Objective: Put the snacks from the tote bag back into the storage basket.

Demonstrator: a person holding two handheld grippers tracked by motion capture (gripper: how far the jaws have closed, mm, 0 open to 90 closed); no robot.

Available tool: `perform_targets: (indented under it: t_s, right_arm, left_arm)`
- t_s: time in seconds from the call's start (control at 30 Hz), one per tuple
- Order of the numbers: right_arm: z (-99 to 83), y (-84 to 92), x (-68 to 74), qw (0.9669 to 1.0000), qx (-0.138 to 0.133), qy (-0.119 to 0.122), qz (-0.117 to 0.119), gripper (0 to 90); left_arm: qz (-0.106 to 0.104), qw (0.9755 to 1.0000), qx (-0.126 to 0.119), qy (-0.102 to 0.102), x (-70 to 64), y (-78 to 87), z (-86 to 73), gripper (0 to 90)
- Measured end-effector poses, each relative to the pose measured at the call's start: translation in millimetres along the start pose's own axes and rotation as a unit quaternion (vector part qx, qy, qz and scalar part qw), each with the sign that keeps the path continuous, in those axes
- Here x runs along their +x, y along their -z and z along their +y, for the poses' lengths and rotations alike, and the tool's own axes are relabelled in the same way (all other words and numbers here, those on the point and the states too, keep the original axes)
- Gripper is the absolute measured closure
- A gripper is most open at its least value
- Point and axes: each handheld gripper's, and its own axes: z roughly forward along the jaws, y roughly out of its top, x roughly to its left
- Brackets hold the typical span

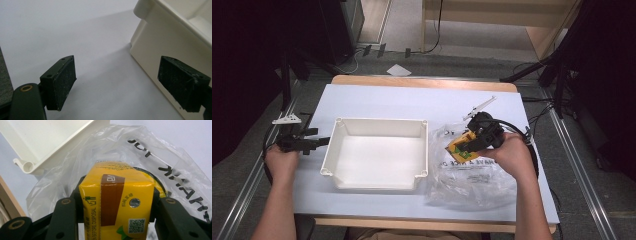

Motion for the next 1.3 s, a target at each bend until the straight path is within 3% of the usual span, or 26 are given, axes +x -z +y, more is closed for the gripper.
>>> perform_targets:
  t_s: [0.13, 0.6, 0.9, 1.3]
  right_arm:
    - [2.1, 4.5, 2.3, 0.9999, -0.009, 0.004, -0.012, 54.9]
    - [11.3, 9.5, 8.0, 0.9985, -0.051, 0.008, -0.017, 54.9]
    - [17.5, 9.9, 8.1, 0.998, -0.062, 0.003, -0.009, 54.9]
    - [29.0, 11.9, 15.7, 0.997, -0.076, 0.016, -0.005, 54.9]
  left_arm:
    - [0.001, 1.0, 0.0, 0.0, -0.4, -0.1, 0.1, 15.9]
    - [0.0, 1.0, -0.003, 0.002, -0.3, 3.3, -2.6, 15.9]
    - [0.0, 1.0, -0.002, 0.003, -0.1, 5.1, -4.9, 15.9]
    - [0.001, 1.0, -0.002, 0.004, -0.1, 7.4, -6.7, 16.0]
